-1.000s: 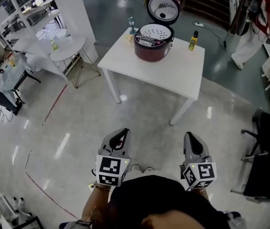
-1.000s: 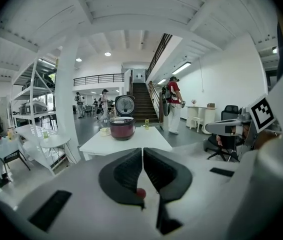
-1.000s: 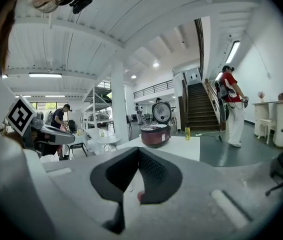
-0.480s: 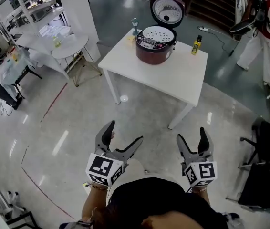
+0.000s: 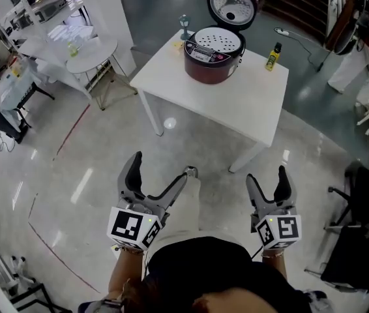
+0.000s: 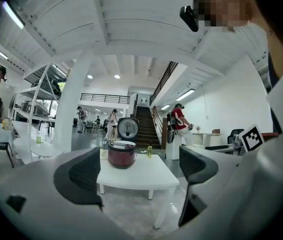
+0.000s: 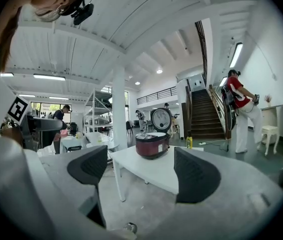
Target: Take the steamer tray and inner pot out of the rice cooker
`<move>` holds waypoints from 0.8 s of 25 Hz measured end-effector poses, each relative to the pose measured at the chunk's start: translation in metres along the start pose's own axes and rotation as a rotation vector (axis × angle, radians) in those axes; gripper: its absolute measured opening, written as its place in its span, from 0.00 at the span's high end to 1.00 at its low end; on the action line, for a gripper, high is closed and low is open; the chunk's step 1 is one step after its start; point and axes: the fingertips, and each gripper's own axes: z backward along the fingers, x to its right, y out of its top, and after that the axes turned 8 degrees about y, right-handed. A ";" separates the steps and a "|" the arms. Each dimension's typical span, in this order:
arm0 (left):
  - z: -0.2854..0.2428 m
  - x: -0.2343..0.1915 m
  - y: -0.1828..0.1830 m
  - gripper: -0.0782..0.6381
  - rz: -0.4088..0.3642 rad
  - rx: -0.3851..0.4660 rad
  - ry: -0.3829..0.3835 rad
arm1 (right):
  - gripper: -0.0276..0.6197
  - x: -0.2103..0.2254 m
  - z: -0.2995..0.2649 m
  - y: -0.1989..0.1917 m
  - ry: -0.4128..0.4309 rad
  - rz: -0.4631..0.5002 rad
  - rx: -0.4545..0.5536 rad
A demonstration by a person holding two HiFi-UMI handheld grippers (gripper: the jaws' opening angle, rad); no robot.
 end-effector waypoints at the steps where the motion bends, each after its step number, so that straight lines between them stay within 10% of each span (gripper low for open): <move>1: -0.008 -0.004 -0.001 0.23 -0.009 0.008 0.004 | 0.34 0.004 -0.009 -0.003 -0.011 0.011 -0.009; 20: -0.296 -0.074 0.028 0.21 -0.021 -0.045 -0.146 | 0.34 0.109 -0.271 0.035 -0.042 -0.021 -0.082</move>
